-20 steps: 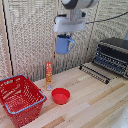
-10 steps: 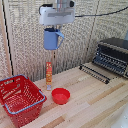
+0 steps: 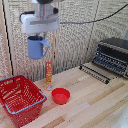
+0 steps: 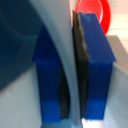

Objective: Observe the blue drinking vessel close to you. Point your gripping mechanism towards the blue drinking vessel. Softly grip the blue drinking vessel using your gripping mechanism. Move your gripping mechanism and the blue drinking vessel above the receptacle. Let go of the blue drinking vessel into the receptacle.

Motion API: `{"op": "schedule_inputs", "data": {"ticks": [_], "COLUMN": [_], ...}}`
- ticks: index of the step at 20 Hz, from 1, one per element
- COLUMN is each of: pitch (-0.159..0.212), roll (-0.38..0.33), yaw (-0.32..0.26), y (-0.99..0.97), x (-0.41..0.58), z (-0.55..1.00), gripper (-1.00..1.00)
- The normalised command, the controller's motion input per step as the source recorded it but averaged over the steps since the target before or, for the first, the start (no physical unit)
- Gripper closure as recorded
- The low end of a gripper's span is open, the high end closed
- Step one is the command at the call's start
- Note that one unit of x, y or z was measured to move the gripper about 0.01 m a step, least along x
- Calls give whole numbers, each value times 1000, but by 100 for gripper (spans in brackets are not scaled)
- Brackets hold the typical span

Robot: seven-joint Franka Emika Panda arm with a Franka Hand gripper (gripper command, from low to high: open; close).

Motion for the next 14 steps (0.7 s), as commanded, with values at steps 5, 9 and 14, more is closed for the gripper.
{"op": "schedule_inputs", "data": {"ticks": [5, 9, 14], "pitch": [-3, -19, -5], "roll": [-24, -88, -223], "yaw": [0, 0, -6], "y": [1000, 993, 795], "x": [4, 1, 0], "z": [-458, -716, -802], "gripper": [100, 100, 100]}}
